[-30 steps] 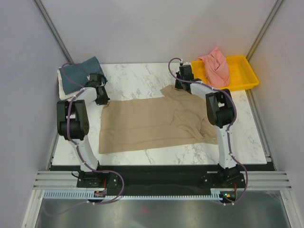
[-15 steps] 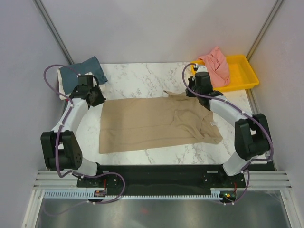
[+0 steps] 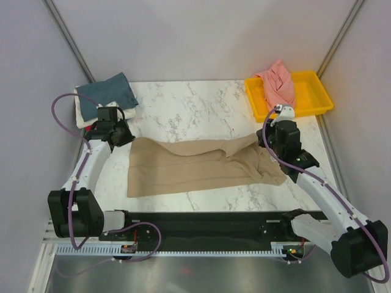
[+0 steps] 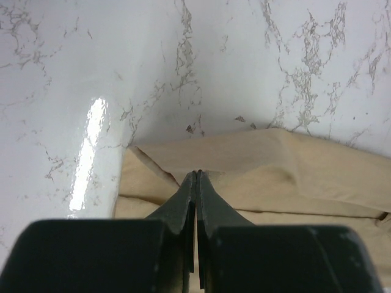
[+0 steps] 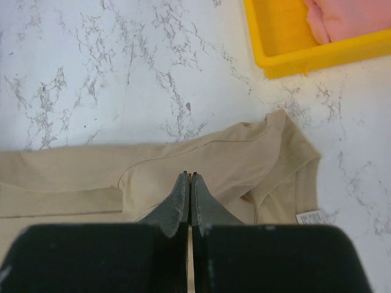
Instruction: Fold and stack the t-shirts
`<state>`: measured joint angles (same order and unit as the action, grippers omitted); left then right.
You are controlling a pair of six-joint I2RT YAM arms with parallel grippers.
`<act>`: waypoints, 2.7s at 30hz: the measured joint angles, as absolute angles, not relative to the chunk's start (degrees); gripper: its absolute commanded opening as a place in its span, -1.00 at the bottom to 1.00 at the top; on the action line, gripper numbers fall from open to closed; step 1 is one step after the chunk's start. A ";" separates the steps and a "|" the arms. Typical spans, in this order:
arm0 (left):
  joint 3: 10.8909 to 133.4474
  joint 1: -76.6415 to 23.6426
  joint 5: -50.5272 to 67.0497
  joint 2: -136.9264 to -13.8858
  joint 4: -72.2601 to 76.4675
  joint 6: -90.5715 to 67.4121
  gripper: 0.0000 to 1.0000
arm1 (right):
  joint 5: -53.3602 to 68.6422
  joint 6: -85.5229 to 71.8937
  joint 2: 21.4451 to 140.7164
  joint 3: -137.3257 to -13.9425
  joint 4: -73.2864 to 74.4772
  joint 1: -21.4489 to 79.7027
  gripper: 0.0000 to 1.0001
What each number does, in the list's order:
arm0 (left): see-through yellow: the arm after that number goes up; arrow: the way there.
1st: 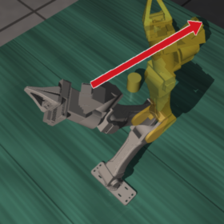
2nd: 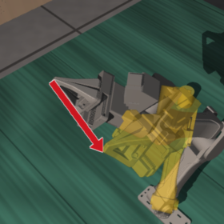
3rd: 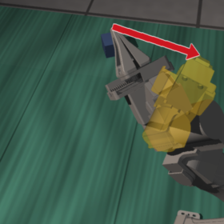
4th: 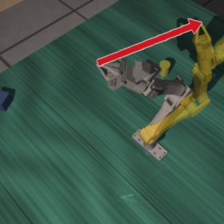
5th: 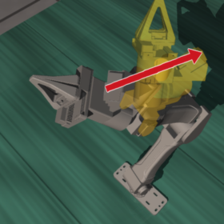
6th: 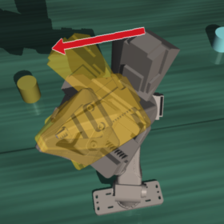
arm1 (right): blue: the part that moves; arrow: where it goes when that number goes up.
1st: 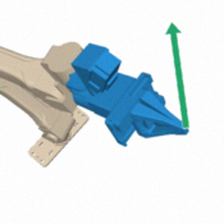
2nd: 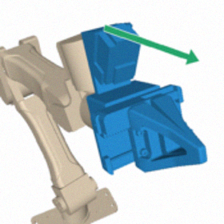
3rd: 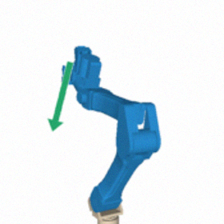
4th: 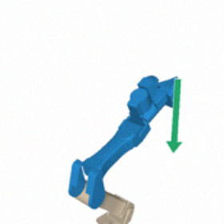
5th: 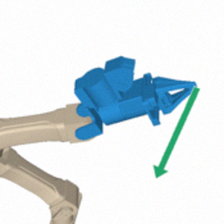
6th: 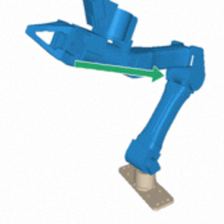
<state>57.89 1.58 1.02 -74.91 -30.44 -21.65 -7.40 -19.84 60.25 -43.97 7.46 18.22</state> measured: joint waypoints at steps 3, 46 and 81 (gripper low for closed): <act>57.17 1.61 1.04 -74.13 -30.79 -21.65 -0.96 | -7.38 -20.25 55.46 -42.04 9.89 18.22 -1.00; 55.11 -12.14 -6.74 -72.71 -37.12 -25.06 0.00 | -11.51 -45.32 52.21 -30.48 18.33 19.40 0.54; 40.23 -17.69 7.79 -82.15 -24.53 -36.69 -0.15 | 7.07 -40.07 139.63 -115.26 20.64 24.51 0.66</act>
<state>40.23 -17.69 7.79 -82.15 -24.53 -36.69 7.07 -40.07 139.63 -115.26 20.64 24.51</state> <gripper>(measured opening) 0.426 0.830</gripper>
